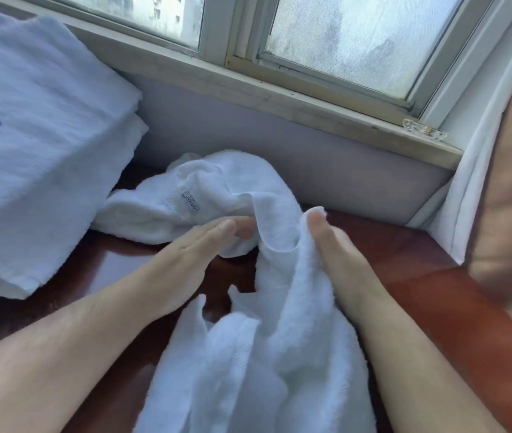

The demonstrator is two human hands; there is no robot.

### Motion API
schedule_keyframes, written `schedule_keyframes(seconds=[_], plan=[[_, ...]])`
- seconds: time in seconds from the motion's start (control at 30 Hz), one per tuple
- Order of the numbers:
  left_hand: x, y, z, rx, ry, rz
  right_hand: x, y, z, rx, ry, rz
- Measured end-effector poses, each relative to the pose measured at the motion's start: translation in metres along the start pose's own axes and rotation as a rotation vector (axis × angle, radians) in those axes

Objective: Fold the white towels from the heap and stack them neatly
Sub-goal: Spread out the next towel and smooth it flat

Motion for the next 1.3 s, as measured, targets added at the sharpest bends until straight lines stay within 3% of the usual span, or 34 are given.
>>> schedule_keyframes(seconds=[0.07, 0.17, 0.23, 0.37, 0.43, 0.57, 0.63, 0.73, 0.8, 0.87, 0.93, 1.0, 1.07, 1.13, 1.17, 1.23, 1.3], plan=[[-0.001, 0.002, 0.003, 0.056, -0.008, 0.033, 0.006, 0.005, 0.019, 0.282, 0.139, -0.153], [-0.004, 0.010, 0.016, 0.026, 0.071, -0.027, 0.028, 0.009, 0.053, 0.348, 0.321, -0.362], [-0.005, 0.015, 0.020, 0.063, 0.098, -0.115, 0.039, 0.002, 0.068, 0.581, 0.410, -0.389], [-0.007, 0.018, 0.026, 0.152, 0.139, -0.219, 0.028, -0.021, 0.040, 1.005, 0.046, -0.177], [-0.008, 0.018, 0.029, 0.124, 0.133, -0.209, 0.017, -0.023, 0.014, 0.946, -0.028, -0.141], [-0.010, 0.011, 0.033, 0.002, 0.121, -0.087, 0.000, -0.006, -0.014, 0.409, -0.014, -0.225], [-0.008, 0.005, 0.035, -0.022, 0.114, -0.029, -0.002, 0.009, -0.013, 0.265, 0.027, -0.320], [-0.003, 0.003, 0.031, -0.063, 0.061, -0.010, -0.002, 0.031, 0.019, 0.327, 0.240, -0.517], [-0.005, 0.008, 0.027, -0.061, 0.071, -0.100, -0.008, 0.038, 0.052, 0.519, 0.313, -0.441], [-0.006, 0.011, 0.025, -0.036, 0.142, -0.175, -0.016, 0.037, 0.081, 0.904, 0.243, -0.265], [-0.003, 0.007, 0.016, -0.105, 0.156, -0.165, -0.018, 0.041, 0.109, 1.037, 0.272, -0.287], [0.004, 0.001, -0.004, -0.152, 0.121, -0.145, -0.014, 0.045, 0.134, 0.777, 0.380, -0.381], [0.013, -0.004, -0.027, -0.172, 0.095, -0.114, -0.008, 0.044, 0.146, 0.585, 0.337, -0.282], [0.018, -0.004, -0.046, -0.221, 0.093, -0.135, 0.003, 0.040, 0.148, 0.785, 0.239, -0.124], [0.020, -0.002, -0.054, -0.259, 0.093, -0.184, 0.010, 0.042, 0.152, 0.871, 0.277, -0.140], [0.024, 0.005, -0.069, -0.395, 0.077, -0.341, 0.027, 0.044, 0.167, 0.801, 0.429, -0.206], [0.031, 0.010, -0.087, -0.493, 0.023, -0.485, 0.042, 0.042, 0.175, 0.630, 0.501, -0.163]])
Point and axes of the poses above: each hand's wrist, its own x-axis away from the middle knuckle, its own y-axis out of the back of the hand, z = x × y, the point moved 3 cm from there along -x, towards the middle knuckle, and after that the axes turned 1 degree about y, right-handed, at the moved point
